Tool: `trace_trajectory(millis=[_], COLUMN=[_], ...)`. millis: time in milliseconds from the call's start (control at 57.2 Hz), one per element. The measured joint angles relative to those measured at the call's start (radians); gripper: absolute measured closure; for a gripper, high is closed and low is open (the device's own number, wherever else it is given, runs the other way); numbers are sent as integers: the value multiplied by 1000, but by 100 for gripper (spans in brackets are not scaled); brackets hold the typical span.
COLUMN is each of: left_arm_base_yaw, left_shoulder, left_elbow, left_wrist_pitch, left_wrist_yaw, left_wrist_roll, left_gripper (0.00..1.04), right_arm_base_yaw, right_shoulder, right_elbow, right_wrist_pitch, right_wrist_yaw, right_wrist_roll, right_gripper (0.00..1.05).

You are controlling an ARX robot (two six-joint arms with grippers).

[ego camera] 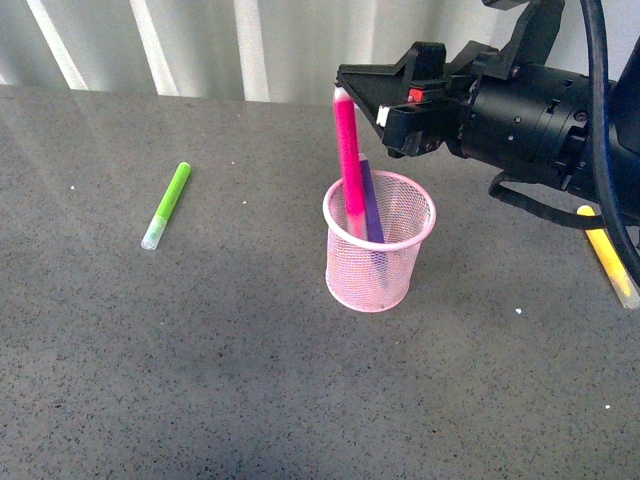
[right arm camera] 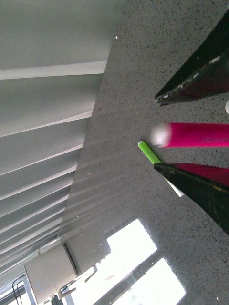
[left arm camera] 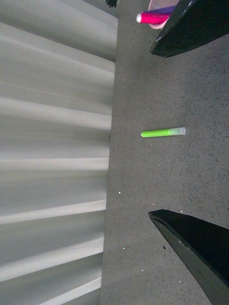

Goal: Insert purple and pink pens into pink cup

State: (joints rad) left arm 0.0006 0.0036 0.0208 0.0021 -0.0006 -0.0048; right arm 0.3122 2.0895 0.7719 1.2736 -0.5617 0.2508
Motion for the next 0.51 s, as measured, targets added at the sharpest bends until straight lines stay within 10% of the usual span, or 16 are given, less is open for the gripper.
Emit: trace_trajectory(millis=[262,507], left_arm_base_yaw=[0,0], left_shoulder=[0,0], left_elbow=[0,0], left_wrist_pitch=[0,0], left_wrist_yaw=[0,0], left_wrist_roll=[0,0], left_gripper=[7,7], right_arm_base_yaw=[-11,-86], right_shoulder=[-43,-219], right_elbow=[-2,-5], right_wrist_pitch=[-15,-139], right_wrist_yaw=[27,220], right_wrist_roll=[0,-22], right_gripper=[7,7])
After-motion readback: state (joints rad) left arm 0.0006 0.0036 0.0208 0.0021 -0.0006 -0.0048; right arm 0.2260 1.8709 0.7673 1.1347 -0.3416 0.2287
